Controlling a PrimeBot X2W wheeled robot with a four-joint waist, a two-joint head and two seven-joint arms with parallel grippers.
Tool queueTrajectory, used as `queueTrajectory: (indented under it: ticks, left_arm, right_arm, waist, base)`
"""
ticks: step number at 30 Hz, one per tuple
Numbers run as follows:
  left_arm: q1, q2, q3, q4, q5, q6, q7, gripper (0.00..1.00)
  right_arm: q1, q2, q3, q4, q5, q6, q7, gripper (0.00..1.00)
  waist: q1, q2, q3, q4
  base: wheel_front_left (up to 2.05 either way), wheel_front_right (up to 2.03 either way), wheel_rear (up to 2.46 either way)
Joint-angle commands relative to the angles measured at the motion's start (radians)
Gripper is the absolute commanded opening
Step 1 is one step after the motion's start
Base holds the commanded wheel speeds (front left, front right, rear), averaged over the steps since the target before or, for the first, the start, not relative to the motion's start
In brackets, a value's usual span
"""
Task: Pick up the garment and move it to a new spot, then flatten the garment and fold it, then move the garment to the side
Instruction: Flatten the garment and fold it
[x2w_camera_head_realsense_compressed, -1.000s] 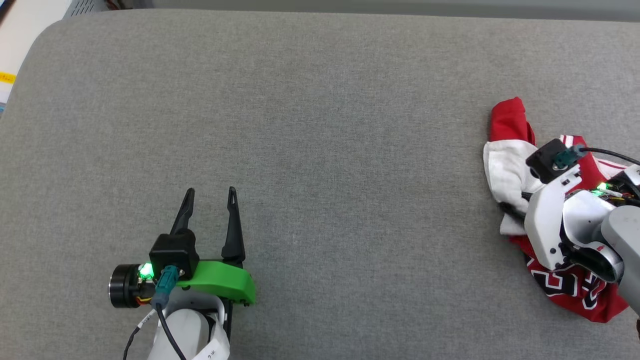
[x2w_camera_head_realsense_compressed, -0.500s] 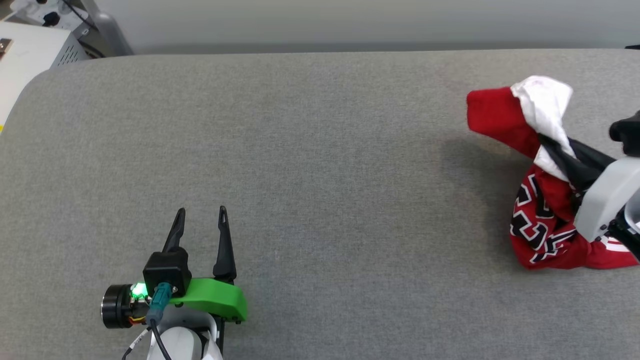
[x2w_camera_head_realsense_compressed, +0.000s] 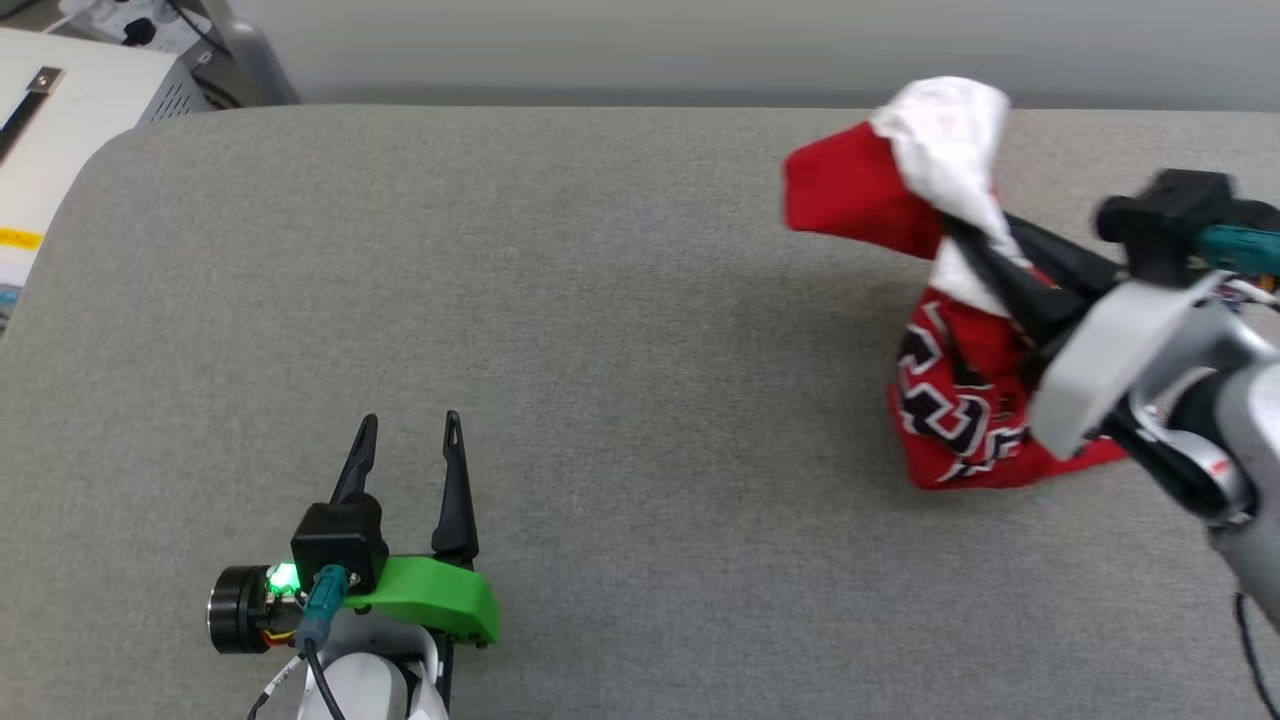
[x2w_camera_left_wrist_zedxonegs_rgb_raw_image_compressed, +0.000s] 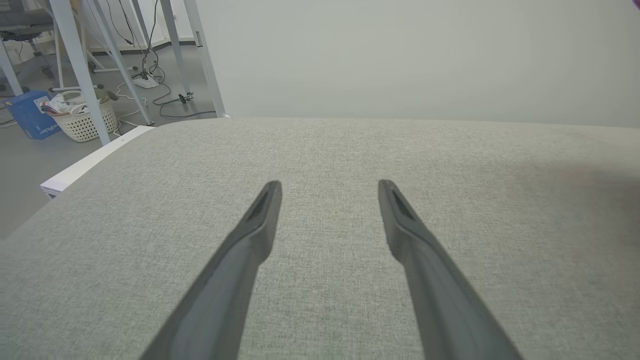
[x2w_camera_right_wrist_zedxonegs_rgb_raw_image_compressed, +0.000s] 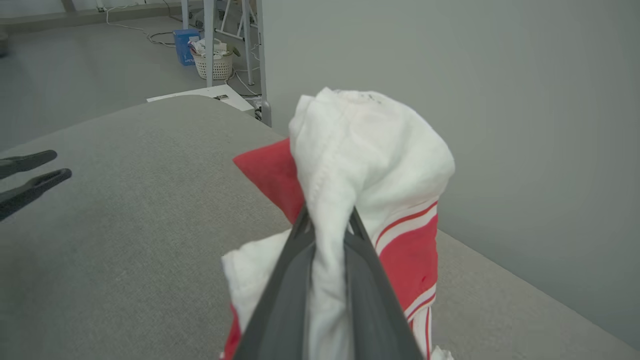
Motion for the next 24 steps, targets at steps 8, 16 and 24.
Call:
queueTrajectory:
  ticks: [8,16,24]
  left_arm:
    - [-0.032,-0.002,-0.013,0.0,-0.017,0.008,-0.006,1.0]
    - [-0.052,-0.002,-0.031,0.004,-0.031,0.021,-0.006,1.0]
    - [-0.06,-0.002,-0.022,0.009,-0.025,0.023,-0.006,1.0]
  right_arm:
    - [-0.179,0.169,0.299,0.169,-0.013,0.0,0.028,0.0]
    - [-0.226,0.319,0.615,0.464,0.071,0.0,0.015,0.0]
    - [-0.224,0.369,0.708,0.619,0.149,0.0,-0.056,0.35]
  waist:
    - [0.0,-0.0001,0.07,0.068]
    - [0.0,-0.0001,0.107,0.091]
    - [0.0,-0.0001,0.1,0.081]
  base:
    - [0.0,0.0,0.0]
    - [0.0,0.0,0.0]
    - [0.0,0.0,0.0]
